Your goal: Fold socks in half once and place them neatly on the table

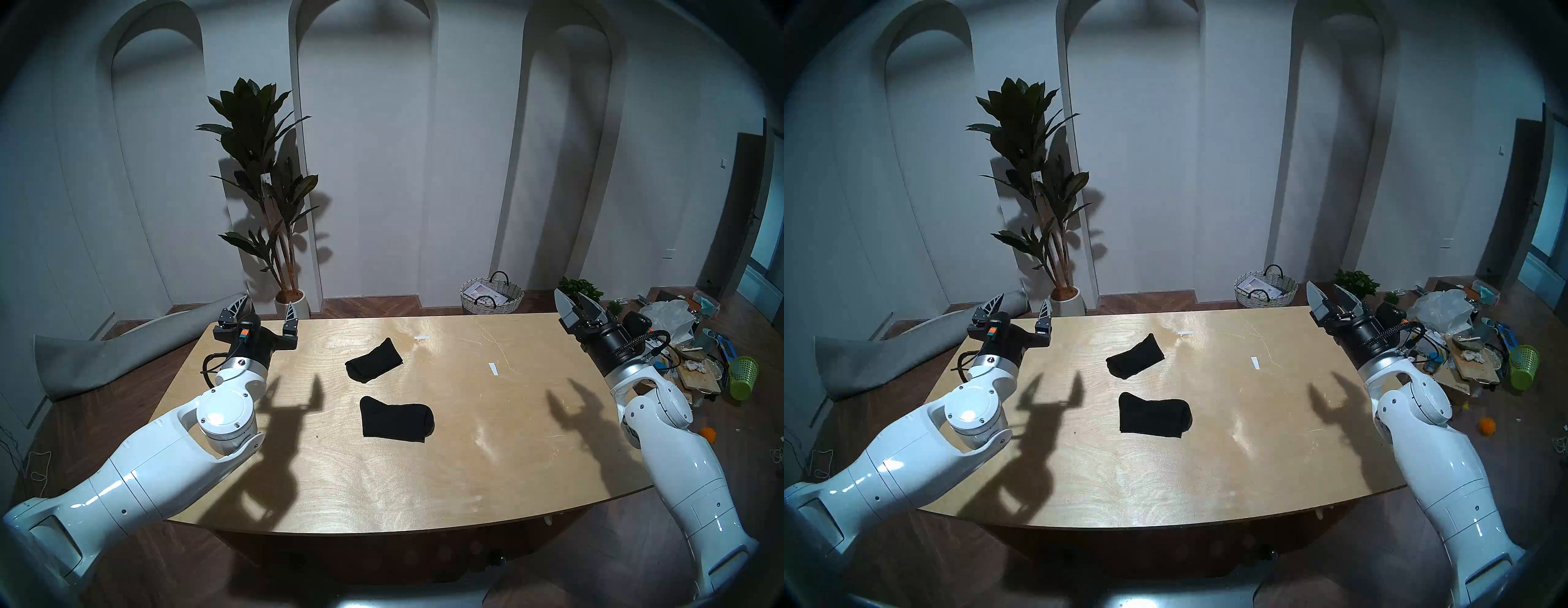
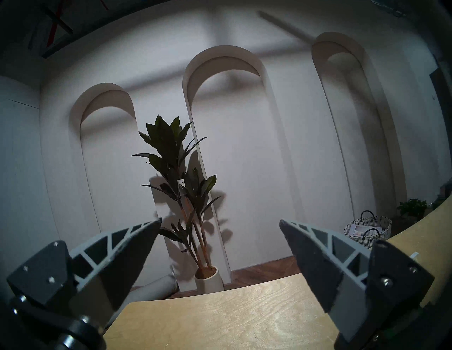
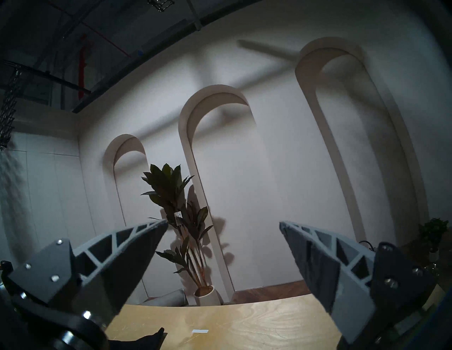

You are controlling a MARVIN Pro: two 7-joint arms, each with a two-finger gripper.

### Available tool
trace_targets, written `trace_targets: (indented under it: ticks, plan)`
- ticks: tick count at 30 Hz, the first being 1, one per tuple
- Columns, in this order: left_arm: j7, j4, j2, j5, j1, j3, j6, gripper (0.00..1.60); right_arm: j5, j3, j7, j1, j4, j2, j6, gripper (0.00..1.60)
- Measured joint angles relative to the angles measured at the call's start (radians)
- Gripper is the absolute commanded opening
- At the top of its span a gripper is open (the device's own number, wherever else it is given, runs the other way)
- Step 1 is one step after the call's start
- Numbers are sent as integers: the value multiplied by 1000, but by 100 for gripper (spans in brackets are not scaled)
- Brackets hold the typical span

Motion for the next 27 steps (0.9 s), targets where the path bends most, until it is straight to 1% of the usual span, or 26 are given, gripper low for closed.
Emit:
trace_targets:
  ticks: [8, 23, 27]
  plan:
    - [-105, 27, 41, -87, 1, -18, -24, 160, -33, -18, -100, 19, -11, -15, 26, 160]
    - [-317, 95, 106, -259, 2, -52, -64, 160, -102, -106, -300, 52, -45, -56, 83, 160]
    - [-386, 112, 117, -321, 3, -64, -81, 160, -128, -130, -372, 63, -57, -68, 104, 160]
